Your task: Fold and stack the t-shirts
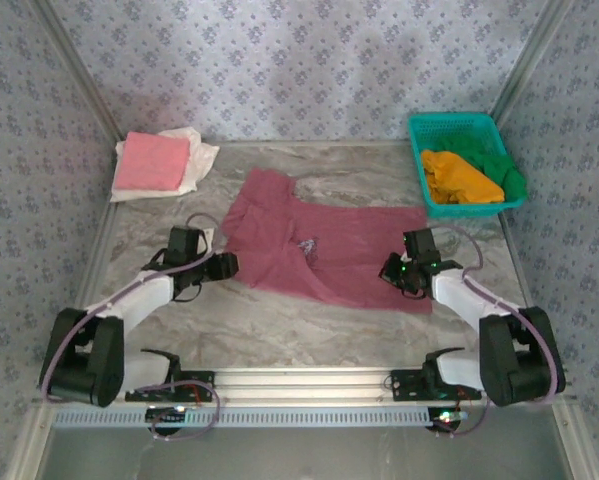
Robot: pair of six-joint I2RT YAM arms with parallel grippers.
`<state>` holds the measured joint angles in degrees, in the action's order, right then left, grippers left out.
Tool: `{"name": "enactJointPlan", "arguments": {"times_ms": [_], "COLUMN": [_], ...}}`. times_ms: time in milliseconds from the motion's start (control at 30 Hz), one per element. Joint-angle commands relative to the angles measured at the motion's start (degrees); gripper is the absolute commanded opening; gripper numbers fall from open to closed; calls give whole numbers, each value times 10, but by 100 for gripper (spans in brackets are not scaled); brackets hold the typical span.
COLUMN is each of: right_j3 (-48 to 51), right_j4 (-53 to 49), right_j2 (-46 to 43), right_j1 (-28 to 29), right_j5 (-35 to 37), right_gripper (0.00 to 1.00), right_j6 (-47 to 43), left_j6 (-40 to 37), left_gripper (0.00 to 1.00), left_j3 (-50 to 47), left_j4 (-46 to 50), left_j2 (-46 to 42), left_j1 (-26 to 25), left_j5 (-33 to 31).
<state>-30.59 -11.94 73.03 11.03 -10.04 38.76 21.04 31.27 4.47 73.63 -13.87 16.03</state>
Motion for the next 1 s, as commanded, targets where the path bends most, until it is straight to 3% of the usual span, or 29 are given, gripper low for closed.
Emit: {"name": "enactJointPlan", "arguments": {"times_ms": [0, 67, 100, 200, 467, 600, 800, 867, 967], "right_j3": [15, 36, 46, 66, 114, 135, 54, 20, -43], "right_j4": [6, 21, 29, 12, -45, -83, -68, -65, -60], "right_j2": [22, 23, 16, -17, -101, -162, -165, -166, -138], "right_j1": [-22, -43, -54, -68, -89, -92, -85, -59, 2], "right_j5": [-1, -1, -4, 12, 0, 20, -2, -6, -4], "right_gripper": [0, 0, 0, 0, 0, 0, 0, 0, 0], "right_j6": [28, 61, 73, 111, 194, 214, 100, 64, 8], "left_j6": [10, 21, 26, 64, 238, 261, 250, 247, 242], "left_gripper": [19, 3, 0, 0, 0, 0, 0, 29, 52], "left_j3": [-6, -12, -13, -22, -43, -60, -8, 26, 96], "left_j4": [-62, -56, -47, 9, 184, 252, 295, 327, 385], "left_j2": [27, 25, 20, -13, -77, -125, -170, -187, -222], "left_j1": [3, 5, 6, 10, 17, 20, 20, 17, -9], "left_j5": [28, 12, 8, -23, -7, -32, -43, -65, -131]}}
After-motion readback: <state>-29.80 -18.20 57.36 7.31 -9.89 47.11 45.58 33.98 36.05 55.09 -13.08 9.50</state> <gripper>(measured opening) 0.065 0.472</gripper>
